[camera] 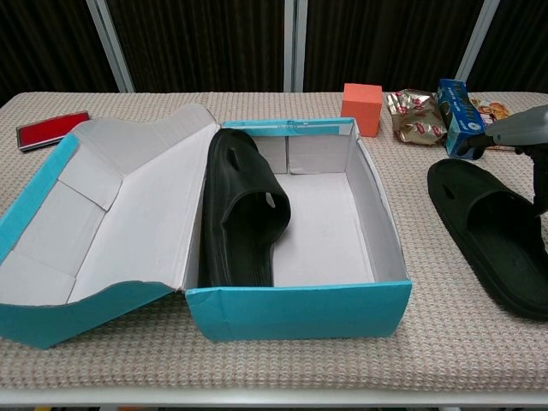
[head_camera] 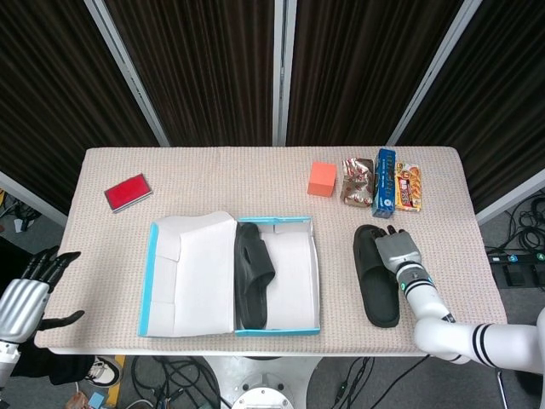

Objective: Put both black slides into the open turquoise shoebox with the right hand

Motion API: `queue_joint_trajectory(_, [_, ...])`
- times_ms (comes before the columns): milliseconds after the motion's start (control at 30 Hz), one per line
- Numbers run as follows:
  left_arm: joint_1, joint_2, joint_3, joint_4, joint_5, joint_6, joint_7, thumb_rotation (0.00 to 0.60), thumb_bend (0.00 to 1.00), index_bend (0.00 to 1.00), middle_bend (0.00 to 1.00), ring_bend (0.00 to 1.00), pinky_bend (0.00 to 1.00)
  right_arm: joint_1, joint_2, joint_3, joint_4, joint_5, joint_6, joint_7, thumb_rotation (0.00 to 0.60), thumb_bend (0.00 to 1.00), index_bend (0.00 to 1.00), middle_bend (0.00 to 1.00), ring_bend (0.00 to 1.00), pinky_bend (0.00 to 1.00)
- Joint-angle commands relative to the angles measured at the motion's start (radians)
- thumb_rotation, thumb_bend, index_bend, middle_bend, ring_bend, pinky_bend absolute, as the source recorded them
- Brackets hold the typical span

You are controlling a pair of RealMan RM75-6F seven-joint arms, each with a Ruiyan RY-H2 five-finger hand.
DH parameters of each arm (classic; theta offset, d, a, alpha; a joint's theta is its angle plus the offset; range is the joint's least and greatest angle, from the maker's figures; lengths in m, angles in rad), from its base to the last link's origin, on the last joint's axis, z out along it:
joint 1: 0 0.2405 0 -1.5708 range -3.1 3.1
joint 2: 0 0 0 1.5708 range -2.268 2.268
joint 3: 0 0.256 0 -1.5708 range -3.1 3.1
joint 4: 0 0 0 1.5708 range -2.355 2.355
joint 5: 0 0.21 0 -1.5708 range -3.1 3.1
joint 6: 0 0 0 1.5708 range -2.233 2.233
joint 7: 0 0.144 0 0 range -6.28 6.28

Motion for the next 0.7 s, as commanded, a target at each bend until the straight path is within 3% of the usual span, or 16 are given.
queue_joint_trajectory(33, [0.004,0.0,0.003,0.006,-0.001,0.001,-0.009,0.6,0.0,0.11,0.15,0.01,0.08,0.013,-0.022,0.0,0.019,0.024,-0.003,-0.017,0.6,0.02,0.05,0.09,0.01,0.17])
queue_joint_trajectory(700, [0.016,-0.003,0.016,0.049,0.012,0.017,-0.049,0.6,0.0,0.11,0.15,0.01,0.08,0.03,-0.109,0.027,0.086,0.097,0.042,-0.063,0.6,0.03,0.17,0.14,0.06,0.19])
